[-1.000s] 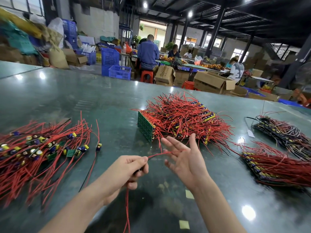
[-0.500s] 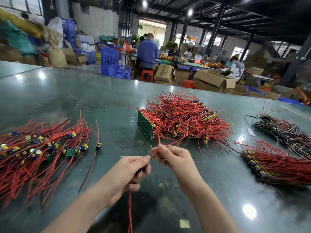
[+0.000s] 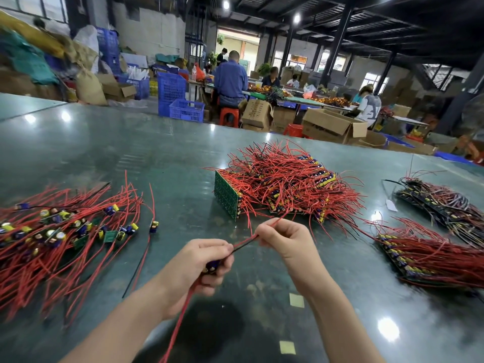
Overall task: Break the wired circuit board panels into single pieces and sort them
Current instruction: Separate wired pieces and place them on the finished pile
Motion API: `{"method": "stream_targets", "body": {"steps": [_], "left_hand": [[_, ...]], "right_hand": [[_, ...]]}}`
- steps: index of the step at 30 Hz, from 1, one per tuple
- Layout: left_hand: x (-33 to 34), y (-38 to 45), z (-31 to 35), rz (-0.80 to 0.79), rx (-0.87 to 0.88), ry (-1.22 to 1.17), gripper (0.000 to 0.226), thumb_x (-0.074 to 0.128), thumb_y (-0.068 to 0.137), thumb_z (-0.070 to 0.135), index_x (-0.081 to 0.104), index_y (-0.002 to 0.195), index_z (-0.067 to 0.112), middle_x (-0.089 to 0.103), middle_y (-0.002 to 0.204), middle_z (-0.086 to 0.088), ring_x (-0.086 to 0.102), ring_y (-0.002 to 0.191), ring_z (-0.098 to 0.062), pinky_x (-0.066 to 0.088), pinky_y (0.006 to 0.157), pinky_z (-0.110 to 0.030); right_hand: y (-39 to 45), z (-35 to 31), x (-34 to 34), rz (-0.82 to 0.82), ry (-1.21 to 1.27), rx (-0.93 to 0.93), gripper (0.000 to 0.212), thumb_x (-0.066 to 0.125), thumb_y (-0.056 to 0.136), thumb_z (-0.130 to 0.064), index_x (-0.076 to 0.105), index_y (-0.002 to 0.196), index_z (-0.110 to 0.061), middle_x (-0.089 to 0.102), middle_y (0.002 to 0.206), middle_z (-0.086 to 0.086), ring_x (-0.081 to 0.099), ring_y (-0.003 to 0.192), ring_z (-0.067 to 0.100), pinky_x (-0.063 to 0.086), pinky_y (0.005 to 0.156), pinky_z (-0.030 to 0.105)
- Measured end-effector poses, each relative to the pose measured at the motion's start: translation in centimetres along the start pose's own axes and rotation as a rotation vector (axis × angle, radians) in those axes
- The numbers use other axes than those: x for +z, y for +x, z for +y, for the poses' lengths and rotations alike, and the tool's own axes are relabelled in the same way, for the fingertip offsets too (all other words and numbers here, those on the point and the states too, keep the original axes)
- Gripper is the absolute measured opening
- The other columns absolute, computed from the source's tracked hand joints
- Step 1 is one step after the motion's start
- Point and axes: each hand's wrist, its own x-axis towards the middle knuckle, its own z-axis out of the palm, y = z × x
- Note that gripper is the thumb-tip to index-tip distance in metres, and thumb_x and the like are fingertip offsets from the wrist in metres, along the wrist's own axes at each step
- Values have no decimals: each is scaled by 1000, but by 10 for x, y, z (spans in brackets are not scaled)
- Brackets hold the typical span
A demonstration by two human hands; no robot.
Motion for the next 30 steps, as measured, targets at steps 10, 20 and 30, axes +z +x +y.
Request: {"method": "stream_targets", "body": {"steps": [10, 20, 30], "left_hand": [[-7, -1, 1, 101, 313, 530, 30, 53, 70, 35, 48, 46, 18, 36, 46, -1, 30, 43, -8, 25, 45, -17], [-6, -1, 7, 46, 71, 376, 31, 44, 75, 36, 54, 54, 16, 42, 47, 5, 28, 40, -7, 22, 40, -16], [-3, 0, 6, 107, 97, 235, 41, 42, 98, 13, 56, 59, 9, 50, 55, -6, 27, 43, -9, 23, 43, -17]], "right_hand": [[0, 5, -1, -110, 4, 92, 29, 66, 66, -48, 71, 59, -20, 65, 60, -6, 56, 62, 2, 48, 71, 17], [1, 6, 1, 18, 25, 71, 24, 65, 68, -46, 71, 57, -25, 61, 54, -10, 53, 58, 0, 46, 66, 11], [-4, 10, 24, -85, 11, 9, 16, 67, 83, -10, 72, 71, -18, 67, 66, -7, 55, 58, 1, 46, 62, 13]]}}
